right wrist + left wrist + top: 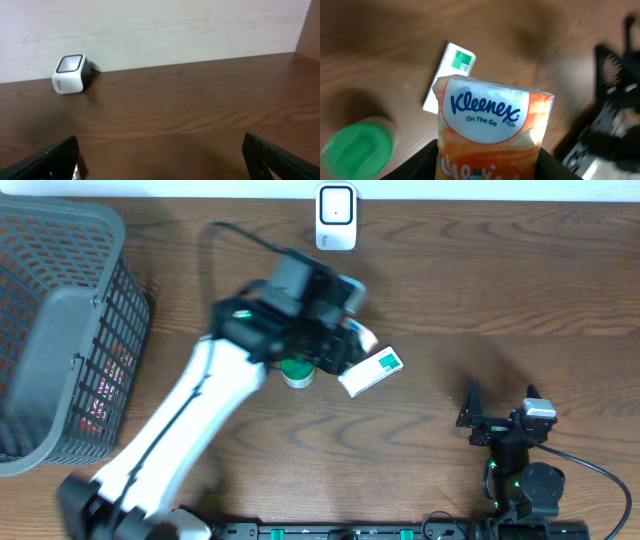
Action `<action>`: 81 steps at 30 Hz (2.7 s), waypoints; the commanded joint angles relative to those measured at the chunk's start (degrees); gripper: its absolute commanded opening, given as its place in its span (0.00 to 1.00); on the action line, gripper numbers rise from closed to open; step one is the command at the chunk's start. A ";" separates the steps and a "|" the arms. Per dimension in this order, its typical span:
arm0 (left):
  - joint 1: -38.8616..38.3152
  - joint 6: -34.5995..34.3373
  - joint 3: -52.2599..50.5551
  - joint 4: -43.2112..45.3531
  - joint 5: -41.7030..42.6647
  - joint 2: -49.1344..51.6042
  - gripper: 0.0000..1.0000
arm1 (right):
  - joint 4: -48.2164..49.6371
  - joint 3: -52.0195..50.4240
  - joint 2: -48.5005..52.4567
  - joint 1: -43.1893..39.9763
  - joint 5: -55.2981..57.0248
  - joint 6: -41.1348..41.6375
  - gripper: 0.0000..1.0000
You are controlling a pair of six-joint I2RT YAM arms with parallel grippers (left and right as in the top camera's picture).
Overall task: Scan the item barcode
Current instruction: 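Carry the Kleenex pack above the bottle and release it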
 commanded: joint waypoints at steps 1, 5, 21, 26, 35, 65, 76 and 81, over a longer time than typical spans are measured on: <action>-3.39 5.81 -0.20 0.85 -3.48 5.40 0.52 | -0.24 -0.09 -0.39 0.52 -0.26 -0.74 0.99; -5.57 5.77 -0.20 2.95 -4.63 10.69 0.52 | -0.24 -0.09 -0.39 0.52 -0.26 -0.74 0.99; -6.43 -49.99 -0.20 12.17 -31.47 13.11 0.52 | -0.24 -0.09 -0.39 0.52 -0.26 -0.74 0.99; -7.10 -68.48 -0.20 10.80 -33.42 13.22 0.52 | -0.24 -0.09 -0.39 0.52 -0.26 -0.74 0.99; -10.19 -88.85 -0.20 10.80 -39.30 17.77 0.53 | -0.24 -0.09 -0.39 0.52 -0.26 -0.74 0.99; -4.76 -111.14 -0.20 19.61 -35.82 25.51 0.54 | -0.24 -0.09 -0.39 0.52 -0.26 -0.74 0.99; -2.38 -109.96 -0.20 19.80 -35.52 26.93 0.80 | -0.24 -0.09 -0.39 0.52 -0.26 -0.74 0.99; -2.38 -107.40 0.07 19.82 -34.97 26.73 0.89 | -0.24 -0.09 -0.39 0.52 -0.26 -0.74 0.99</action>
